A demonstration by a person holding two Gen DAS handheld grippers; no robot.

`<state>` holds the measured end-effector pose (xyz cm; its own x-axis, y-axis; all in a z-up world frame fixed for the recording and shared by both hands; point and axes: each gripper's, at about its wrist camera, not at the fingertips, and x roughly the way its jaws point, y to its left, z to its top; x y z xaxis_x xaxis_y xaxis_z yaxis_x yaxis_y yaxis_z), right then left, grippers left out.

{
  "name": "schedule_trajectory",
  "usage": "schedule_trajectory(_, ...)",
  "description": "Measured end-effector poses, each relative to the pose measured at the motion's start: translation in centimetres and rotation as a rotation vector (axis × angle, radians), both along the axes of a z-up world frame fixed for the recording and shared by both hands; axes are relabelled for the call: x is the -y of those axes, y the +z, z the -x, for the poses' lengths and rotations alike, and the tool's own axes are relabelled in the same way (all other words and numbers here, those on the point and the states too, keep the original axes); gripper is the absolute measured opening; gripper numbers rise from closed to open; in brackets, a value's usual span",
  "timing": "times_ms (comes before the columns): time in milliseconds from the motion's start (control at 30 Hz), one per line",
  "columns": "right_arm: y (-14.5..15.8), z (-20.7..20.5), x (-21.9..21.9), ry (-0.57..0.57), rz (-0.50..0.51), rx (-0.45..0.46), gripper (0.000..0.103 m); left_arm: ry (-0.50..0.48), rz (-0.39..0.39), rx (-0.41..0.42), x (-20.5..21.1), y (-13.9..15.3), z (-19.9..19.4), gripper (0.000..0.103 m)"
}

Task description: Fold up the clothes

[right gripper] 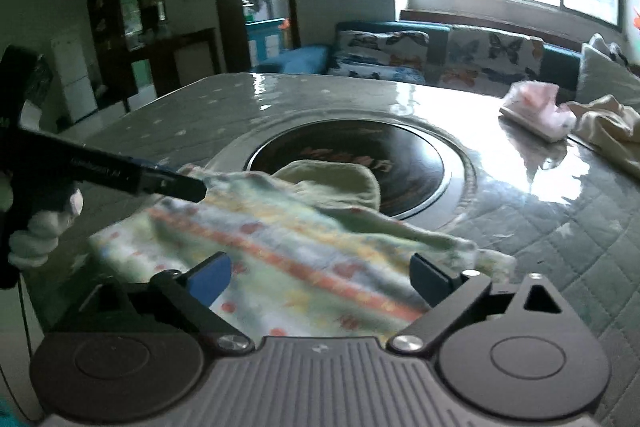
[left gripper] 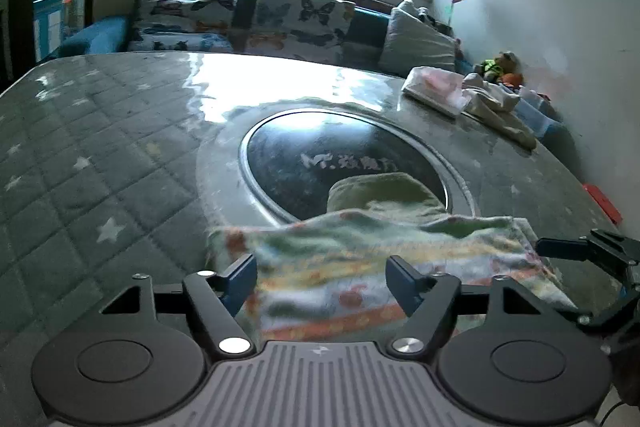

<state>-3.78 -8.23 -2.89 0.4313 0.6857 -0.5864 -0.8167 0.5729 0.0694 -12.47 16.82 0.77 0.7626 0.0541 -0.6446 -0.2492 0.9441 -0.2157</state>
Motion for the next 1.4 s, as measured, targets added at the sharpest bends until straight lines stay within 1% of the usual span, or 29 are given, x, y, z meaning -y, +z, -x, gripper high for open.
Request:
schedule_trajectory(200, -1.9, 0.6, -0.4, 0.011, 0.056, 0.013, 0.103, 0.039, -0.015, -0.016, 0.3, -0.7, 2.0, 0.078)
schedule_trajectory(300, -2.7, 0.5, -0.1, 0.012, 0.050, -0.007, 0.103, 0.044, -0.035, -0.019, 0.6, -0.9, 2.8, 0.080)
schedule_trajectory(400, -2.9, 0.6, 0.2, 0.013, 0.030, 0.001, 0.103, 0.044, -0.039, -0.011, 1.0, -0.8, 3.5, 0.081)
schedule_trajectory(533, -3.1, 0.6, 0.5, 0.015, 0.011, -0.001, 0.103, 0.032, -0.056, 0.019, 2.1, 0.0, 4.2, 0.081)
schedule_trajectory(667, -3.1, 0.6, 0.6, 0.015, 0.006, 0.001, 0.103, -0.012, -0.081, 0.028, 3.7, 0.2, 4.2, 0.083)
schedule_trajectory(767, -3.1, 0.6, 0.4, 0.016, 0.015, 0.005, 0.103, -0.038, -0.103, 0.015, 4.9, -0.3, 3.9, 0.083)
schedule_trajectory(833, -3.1, 0.6, 0.5, 0.016, 0.014, 0.002, 0.103, -0.045, -0.096, 0.000, 5.2, -0.8, 3.6, 0.083)
schedule_trajectory(900, -3.0, 0.6, 0.4, 0.020, 0.024, 0.001, 0.103, -0.047, -0.108, -0.016, 5.4, -1.2, 3.5, 0.083)
schedule_trajectory(1033, -2.1, 0.5, 0.0, 0.025, 0.060, -0.014, 0.103, -0.059, -0.133, -0.027, 5.7, -1.6, 3.7, 0.083)
schedule_trajectory(1167, -0.7, 1.2, -0.8, 0.046, 0.041, 0.034, 0.103, -0.060, -0.128, -0.025, 5.6, -1.6, 3.9, 0.084)
schedule_trajectory(1267, -1.0, 1.3, -2.1, 0.073, 0.067, 0.019, 0.103, -0.061, -0.134, -0.030, 5.6, -1.6, 4.0, 0.084)
schedule_trajectory(1333, -1.9, 1.5, -2.7, 0.080, 0.102, 0.024, 0.103, -0.065, -0.148, -0.034, 5.8, -1.7, 4.0, 0.084)
schedule_trajectory(1400, -2.3, 1.4, -2.5, 0.075, 0.088, -0.008, 0.103, -0.066, -0.146, -0.039, 5.7, -1.7, 4.1, 0.084)
